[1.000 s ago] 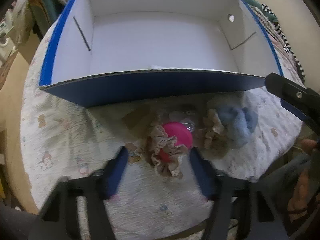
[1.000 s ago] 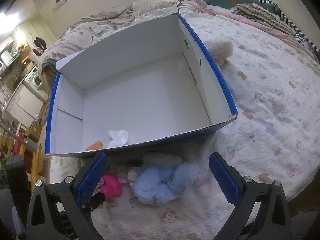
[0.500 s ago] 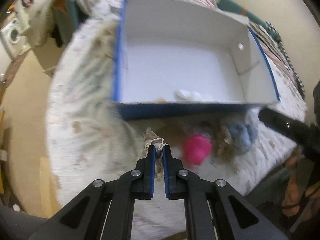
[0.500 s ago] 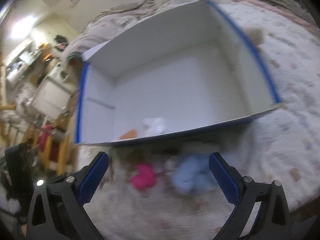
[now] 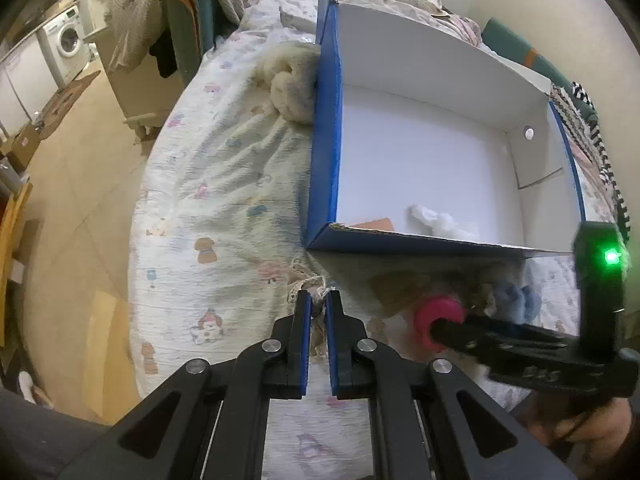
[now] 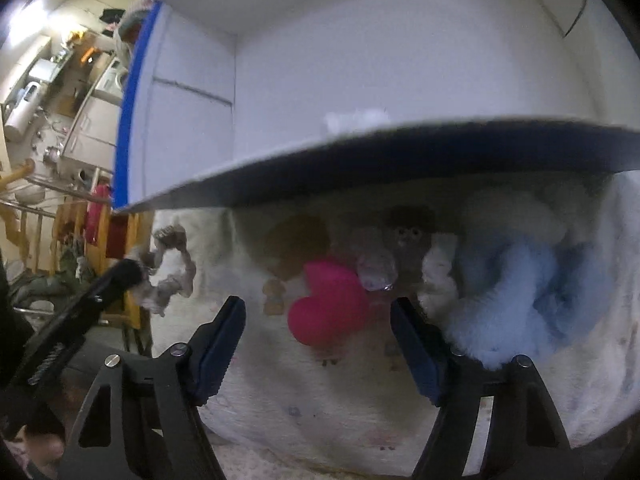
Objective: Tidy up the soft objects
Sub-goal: 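Grasp the pink rubber duck with the right gripper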
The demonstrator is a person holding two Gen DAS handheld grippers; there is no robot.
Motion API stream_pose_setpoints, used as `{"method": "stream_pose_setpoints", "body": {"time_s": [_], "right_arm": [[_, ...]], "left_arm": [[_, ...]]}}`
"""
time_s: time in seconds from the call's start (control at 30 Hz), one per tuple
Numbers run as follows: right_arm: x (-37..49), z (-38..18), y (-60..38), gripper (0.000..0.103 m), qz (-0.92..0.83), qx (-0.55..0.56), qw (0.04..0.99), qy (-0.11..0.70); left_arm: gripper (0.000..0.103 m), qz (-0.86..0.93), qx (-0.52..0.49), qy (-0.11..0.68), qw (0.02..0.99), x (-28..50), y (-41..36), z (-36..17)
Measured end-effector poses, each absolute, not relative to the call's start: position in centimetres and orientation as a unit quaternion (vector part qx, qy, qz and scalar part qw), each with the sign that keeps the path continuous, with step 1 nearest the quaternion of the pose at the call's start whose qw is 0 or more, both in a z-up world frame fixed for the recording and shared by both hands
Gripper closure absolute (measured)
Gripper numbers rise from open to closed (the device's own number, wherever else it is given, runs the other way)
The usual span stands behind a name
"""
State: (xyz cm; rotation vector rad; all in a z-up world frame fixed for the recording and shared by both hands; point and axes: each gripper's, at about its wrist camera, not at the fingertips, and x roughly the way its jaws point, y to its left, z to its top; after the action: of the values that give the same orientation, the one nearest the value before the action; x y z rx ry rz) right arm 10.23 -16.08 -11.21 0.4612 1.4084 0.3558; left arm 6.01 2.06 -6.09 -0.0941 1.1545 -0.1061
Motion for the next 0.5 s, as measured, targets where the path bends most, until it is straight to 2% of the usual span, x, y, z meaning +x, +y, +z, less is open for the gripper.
{"method": "stream_pose_setpoints", "body": {"time_s": [0.07,0.1,0.5], "right_arm": [[10.4,-11.8,-15.6,0.051,0.161,0.195,0.721,0.645],[10.4,-12.1,-15.4,0.055,0.159,0.189,0.719,0.65],[8.2,-9.2,-15.3,0.056,0.203,0.207,0.727,0.623]], "left_arm": [[0.096,-0.052,-0.044,0.546,0.835,6.1,1.9,-6.2],[0.096,-0.052,-0.042,0.546,0.835,6.1,1.9,-6.2],[0.096,-0.035,-0.036,0.55,0.833,6.3,1.7,-6.6]]}}
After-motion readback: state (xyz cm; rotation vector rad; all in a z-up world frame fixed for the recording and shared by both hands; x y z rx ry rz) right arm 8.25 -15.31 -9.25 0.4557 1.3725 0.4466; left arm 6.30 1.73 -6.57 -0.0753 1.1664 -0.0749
